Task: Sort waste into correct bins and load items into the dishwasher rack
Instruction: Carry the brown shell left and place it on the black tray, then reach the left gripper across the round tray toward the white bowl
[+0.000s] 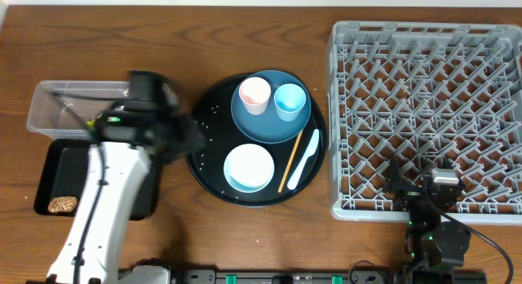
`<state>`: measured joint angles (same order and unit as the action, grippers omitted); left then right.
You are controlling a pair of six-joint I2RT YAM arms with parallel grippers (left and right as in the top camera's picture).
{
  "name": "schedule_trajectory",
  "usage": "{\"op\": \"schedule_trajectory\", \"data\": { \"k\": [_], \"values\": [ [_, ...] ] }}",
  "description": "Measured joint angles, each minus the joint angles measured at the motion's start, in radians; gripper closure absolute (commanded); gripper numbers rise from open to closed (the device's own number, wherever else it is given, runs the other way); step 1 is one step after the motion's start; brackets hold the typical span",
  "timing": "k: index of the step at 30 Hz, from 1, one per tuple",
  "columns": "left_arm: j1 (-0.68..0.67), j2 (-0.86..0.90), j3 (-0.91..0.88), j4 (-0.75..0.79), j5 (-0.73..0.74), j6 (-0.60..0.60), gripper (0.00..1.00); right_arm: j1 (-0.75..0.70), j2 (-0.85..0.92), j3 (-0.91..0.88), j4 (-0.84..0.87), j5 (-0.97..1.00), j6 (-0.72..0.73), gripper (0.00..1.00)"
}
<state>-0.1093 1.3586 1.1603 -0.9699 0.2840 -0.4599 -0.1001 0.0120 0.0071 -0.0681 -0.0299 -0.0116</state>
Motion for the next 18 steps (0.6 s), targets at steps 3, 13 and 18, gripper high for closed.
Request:
{"op": "schedule_trajectory", "data": {
  "k": [3,13,18],
  "values": [
    [-0.151,0.002,0.000,0.022,-0.040,-0.019,0.49,0.000,0.000,0.000,0.000,0.000,0.000,0.01],
    [-0.533,0.130,0.000,0.124,-0.169,-0.133,0.49,0.000,0.000,0.000,0.000,0.000,0.000,0.01],
    [-0.633,0.233,0.000,0.186,-0.209,-0.177,0.49,0.000,0.000,0.000,0.000,0.000,0.000,0.01]
  ]
}}
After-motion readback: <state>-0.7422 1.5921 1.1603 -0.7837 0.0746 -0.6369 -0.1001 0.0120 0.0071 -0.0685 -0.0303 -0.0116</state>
